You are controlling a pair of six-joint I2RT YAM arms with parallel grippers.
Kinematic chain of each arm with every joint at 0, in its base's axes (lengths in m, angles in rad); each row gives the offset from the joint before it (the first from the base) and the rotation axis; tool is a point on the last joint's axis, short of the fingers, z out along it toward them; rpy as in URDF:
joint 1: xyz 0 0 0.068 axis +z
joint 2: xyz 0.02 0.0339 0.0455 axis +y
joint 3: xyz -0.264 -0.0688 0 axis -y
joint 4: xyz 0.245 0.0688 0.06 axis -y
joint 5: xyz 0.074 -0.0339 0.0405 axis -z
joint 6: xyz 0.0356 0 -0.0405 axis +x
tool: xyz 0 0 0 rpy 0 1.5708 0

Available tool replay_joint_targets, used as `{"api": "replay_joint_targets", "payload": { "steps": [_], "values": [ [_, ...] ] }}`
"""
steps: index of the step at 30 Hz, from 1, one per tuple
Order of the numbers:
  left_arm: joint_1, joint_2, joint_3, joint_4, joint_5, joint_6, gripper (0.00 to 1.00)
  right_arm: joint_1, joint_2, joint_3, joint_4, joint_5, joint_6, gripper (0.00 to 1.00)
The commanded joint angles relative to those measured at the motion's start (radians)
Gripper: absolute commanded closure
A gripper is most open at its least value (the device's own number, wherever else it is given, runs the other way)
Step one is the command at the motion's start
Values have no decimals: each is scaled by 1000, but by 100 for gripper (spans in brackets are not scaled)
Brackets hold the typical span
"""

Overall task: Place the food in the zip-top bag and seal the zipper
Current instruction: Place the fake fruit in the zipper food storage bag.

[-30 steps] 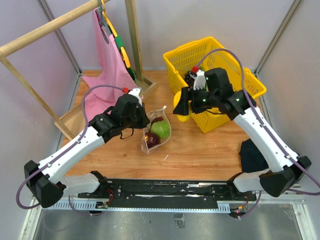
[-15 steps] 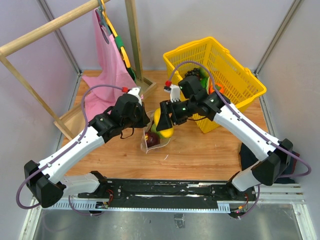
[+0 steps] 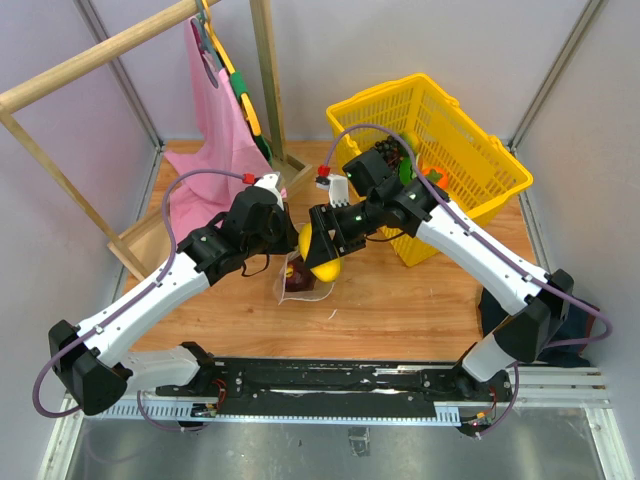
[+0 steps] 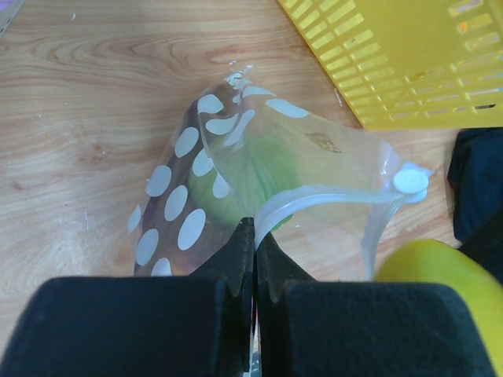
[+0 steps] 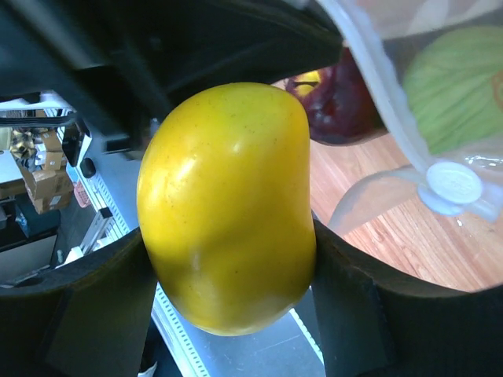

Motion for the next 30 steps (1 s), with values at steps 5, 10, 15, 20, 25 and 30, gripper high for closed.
{"api": "replay_joint_targets", "payload": {
  "steps": [5,10,15,20,25,30],
  "values": [
    [-2,2,15,21,-19,-48,100,56,-58,67,-42,11,-7,91],
    [-2,-10,16,15,-17,-70,100,69,-23,37,-57,4,-6,91],
    [-3,-44,0,26,-9,-81,100,67,20,2,-74,70,-21,89],
    [-3,-61,-15,36,15,-79,100,63,71,9,-83,139,-20,89],
    [-3,-73,-34,46,37,-78,100,43,92,35,-111,256,-21,82],
    [-3,-67,-46,63,77,-73,100,19,95,40,-91,338,-13,70]
  ]
}}
